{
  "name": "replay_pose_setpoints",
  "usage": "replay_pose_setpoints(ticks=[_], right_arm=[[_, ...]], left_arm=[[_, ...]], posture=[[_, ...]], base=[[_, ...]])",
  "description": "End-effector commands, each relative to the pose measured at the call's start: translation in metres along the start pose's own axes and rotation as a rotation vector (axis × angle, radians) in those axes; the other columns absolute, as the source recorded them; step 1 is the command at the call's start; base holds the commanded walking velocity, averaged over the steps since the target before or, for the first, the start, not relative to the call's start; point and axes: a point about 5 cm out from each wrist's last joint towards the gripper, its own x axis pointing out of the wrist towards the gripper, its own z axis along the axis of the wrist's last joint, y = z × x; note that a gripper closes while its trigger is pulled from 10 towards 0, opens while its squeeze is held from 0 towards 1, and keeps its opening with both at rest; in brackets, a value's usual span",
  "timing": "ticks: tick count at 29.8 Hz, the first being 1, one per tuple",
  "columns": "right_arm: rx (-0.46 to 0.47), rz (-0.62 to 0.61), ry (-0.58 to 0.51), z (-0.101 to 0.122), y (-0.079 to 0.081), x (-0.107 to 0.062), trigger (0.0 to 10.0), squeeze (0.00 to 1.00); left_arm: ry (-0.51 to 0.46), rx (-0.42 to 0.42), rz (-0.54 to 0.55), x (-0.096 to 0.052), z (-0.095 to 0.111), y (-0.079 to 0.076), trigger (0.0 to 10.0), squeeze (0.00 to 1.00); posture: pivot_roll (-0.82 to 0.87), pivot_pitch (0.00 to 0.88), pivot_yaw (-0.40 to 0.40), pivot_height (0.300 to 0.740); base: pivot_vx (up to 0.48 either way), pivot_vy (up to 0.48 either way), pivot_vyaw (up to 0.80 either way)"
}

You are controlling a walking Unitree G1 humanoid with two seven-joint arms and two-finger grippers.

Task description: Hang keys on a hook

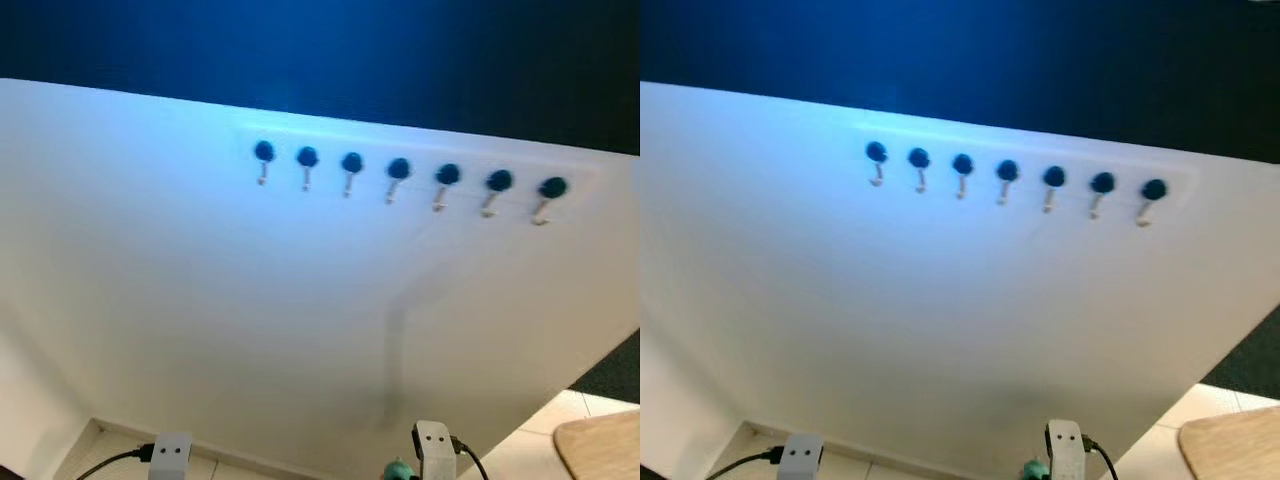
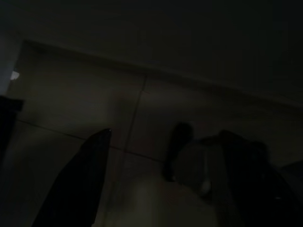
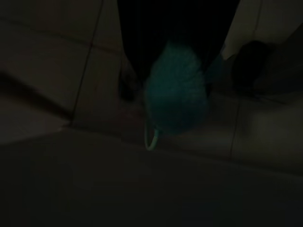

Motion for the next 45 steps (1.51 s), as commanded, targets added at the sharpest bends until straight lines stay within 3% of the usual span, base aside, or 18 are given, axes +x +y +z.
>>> replay_pose_setpoints(ticks=[1, 21, 45], right_arm=[[0.019, -0.002, 0.005, -0.0025, 0.0002, -0.0004, 10.0, 0.00], [0.035, -0.002, 0.011, -0.0043, 0.0034, 0.0002, 10.0, 0.00], [0.032, -0.001, 0.008, -0.0020, 0.0039, 0.0008, 10.0, 0.00]], left_arm=[[-0.006, -0.001, -0.005, 0.0010, 0.0026, -0.0010, 10.0, 0.00], [-0.012, -0.005, -0.006, 0.0019, 0.0054, -0.0003, 10.0, 0.00], [-0.022, -0.016, -0.015, 0.0027, 0.0076, -0.0025, 10.0, 0.00]], posture=[[0.06, 0.033, -0.021, 0.740], [0.07, 0.044, -0.013, 0.740], [0.07, 0.045, -0.019, 0.740]], base=[[0.000, 0.000, 0.00], [0.000, 0.000, 0.00], [0.000, 0.326, 0.00]])
